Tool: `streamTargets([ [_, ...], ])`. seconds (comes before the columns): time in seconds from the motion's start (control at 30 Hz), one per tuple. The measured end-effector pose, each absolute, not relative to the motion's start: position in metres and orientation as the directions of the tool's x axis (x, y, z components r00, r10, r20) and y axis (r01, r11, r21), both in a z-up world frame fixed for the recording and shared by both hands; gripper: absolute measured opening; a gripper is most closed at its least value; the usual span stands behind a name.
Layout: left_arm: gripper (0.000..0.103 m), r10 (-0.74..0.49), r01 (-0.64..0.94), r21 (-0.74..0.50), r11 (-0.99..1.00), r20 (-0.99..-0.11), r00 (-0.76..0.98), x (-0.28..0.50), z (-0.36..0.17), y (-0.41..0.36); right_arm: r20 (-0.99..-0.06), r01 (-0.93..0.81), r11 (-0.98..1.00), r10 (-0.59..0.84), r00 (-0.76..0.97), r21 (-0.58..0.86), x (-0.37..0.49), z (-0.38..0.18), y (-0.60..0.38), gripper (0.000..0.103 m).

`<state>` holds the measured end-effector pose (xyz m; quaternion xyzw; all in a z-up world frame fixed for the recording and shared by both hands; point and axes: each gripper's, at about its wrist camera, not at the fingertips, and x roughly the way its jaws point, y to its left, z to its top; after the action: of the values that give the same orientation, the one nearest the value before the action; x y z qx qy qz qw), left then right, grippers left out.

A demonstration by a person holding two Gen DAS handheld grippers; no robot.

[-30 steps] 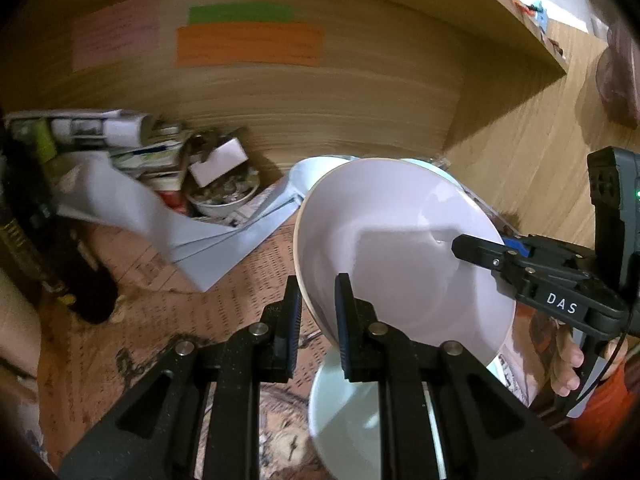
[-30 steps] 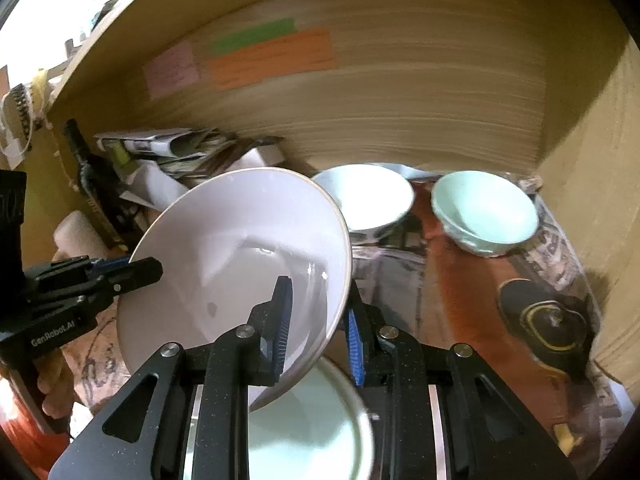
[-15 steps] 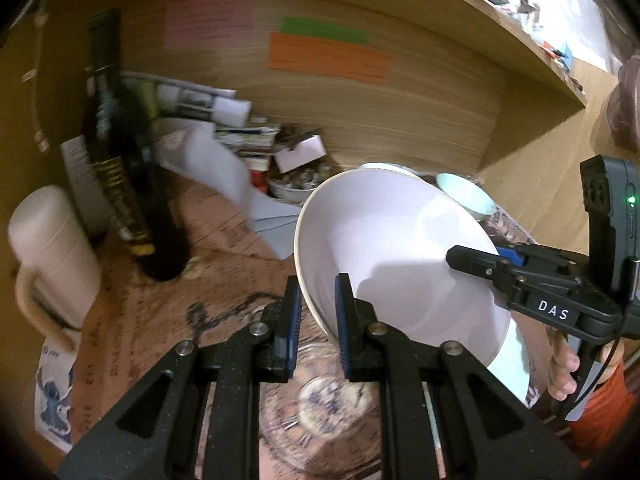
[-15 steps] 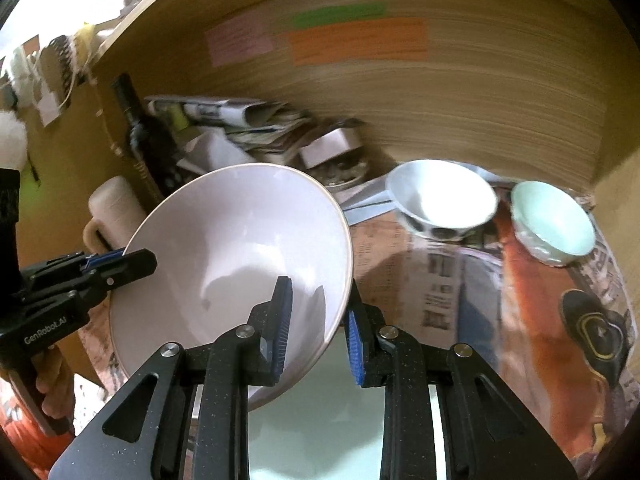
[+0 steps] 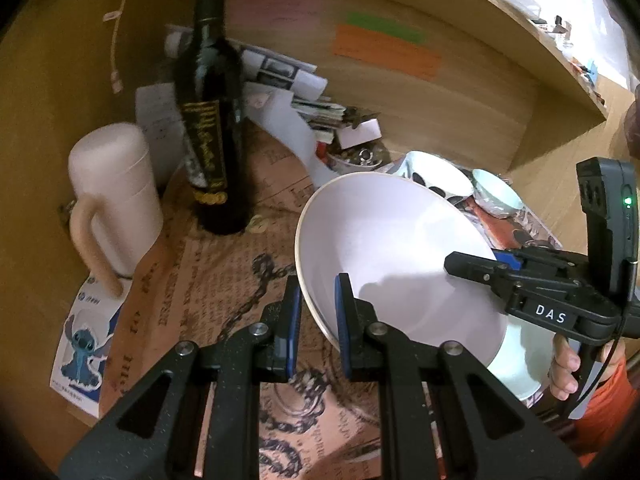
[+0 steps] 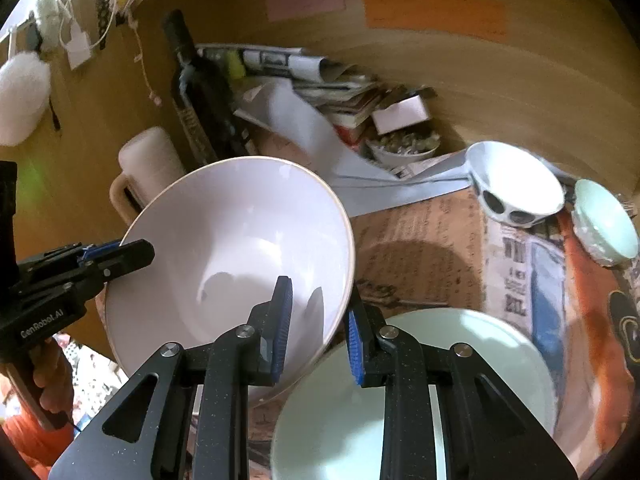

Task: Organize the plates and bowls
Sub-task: 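Lift the mauve bowl with both tools and carry it beside the plate stack, then lower the mauve bowl onto the newspaper and open both tools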

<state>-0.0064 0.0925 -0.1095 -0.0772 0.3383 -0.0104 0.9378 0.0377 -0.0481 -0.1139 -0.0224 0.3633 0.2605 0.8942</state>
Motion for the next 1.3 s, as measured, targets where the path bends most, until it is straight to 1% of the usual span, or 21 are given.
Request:
streamTargets([
  [0.33,0.015,-0.057,-0.069,-0.164,0.984,-0.657,0.752,-0.022,-0.126,0.108,-0.704,-0.513,0.845,0.456,0.544,0.151,0.032,-0.13,-0.026,0.023],
  [0.77,0.016,-0.079,-0.08,-0.191,0.978,-0.702,0.708,-0.022,-0.152,0.117,-0.769,-0.525,0.842,0.417,0.486,0.125,0.035,-0.153,-0.011,0.023],
  [0.93,0.016,-0.075,-0.084,-0.189,0.978,-0.702,0.708,-0.022,-0.154,0.117,-0.773,-0.539,0.836,0.406,0.487,0.099,0.034,-0.154,-0.008,0.023],
  [1.1,0.016,-0.058,-0.089,-0.17,0.981,-0.707,0.705,-0.018,-0.155,0.114,-0.781,-0.558,0.825,0.404,0.476,0.086,0.037,-0.156,-0.007,0.026],
  [1.17,0.022,-0.06,-0.096,-0.177,0.979,-0.71,0.701,-0.016,-0.155,0.117,-0.777,-0.562,0.821,0.417,0.471,0.1,0.036,-0.155,-0.01,0.026],
  [1.2,0.027,-0.052,-0.106,-0.177,0.978,-0.707,0.705,-0.016,-0.154,0.118,-0.773,-0.563,0.819,0.424,0.472,0.106,0.036,-0.153,-0.011,0.027],
  [1.23,0.033,-0.034,-0.12,-0.169,0.978,-0.699,0.714,-0.016,-0.151,0.119,-0.764,-0.564,0.819,0.432,0.479,0.109,0.035,-0.151,-0.013,0.029],
  [1.3,0.04,-0.008,-0.132,-0.154,0.979,-0.678,0.735,-0.018,-0.143,0.121,-0.74,-0.558,0.824,0.437,0.511,0.101,0.031,-0.142,-0.021,0.037],
])
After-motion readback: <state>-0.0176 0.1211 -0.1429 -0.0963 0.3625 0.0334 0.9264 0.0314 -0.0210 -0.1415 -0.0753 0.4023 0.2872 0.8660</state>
